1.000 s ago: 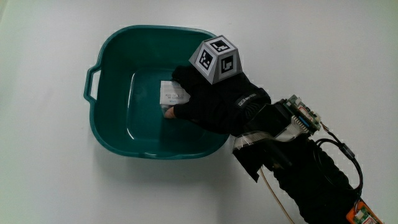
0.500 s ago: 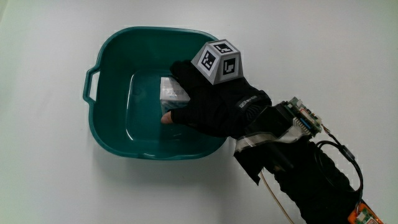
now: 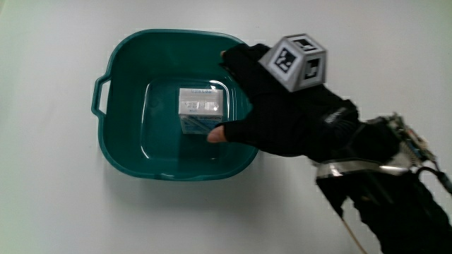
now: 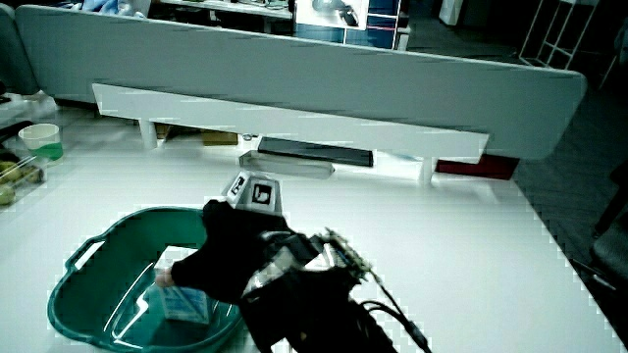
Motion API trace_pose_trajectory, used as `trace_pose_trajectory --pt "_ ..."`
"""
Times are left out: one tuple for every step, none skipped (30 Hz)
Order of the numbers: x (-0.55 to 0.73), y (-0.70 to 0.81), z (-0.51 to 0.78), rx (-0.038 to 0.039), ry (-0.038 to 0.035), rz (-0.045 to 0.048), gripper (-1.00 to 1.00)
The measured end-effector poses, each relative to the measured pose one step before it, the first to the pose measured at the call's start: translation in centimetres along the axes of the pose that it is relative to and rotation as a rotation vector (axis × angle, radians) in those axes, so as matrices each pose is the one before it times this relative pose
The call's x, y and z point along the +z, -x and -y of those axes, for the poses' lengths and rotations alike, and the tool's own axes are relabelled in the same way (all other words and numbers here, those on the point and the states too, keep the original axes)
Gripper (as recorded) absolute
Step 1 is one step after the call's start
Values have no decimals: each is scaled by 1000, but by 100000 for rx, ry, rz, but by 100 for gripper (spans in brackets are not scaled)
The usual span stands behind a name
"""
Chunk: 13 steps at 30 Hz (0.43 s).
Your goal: Place milk into plate
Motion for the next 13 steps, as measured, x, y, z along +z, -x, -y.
trace_pose_trajectory --pt "214 -309 293 -1374 1179 -336 -100" --pt "212 -312 291 -1374 1179 -336 -100" --pt "410 138 687 2007 -4781 3610 -100" --pt "448 136 663 2007 -4781 3610 -100" --pt "-230 -806 -103 -1300 5225 -3783 -100" --pt "47 -477 182 -409 90 1058 -100" --pt "-12 -684 23 1427 -209 876 -100" --pt "-10 -710 129 39 432 -2667 -100" --pt "222 -418 277 1097 -628 -509 -100" --pt "308 -158 450 -3564 422 1437 -100" --pt "155 -418 267 -2069 797 542 -100" --pt "17 -922 -145 4000 -1472 2373 -100" --pt "216 -393 273 -768 167 -1546 -100"
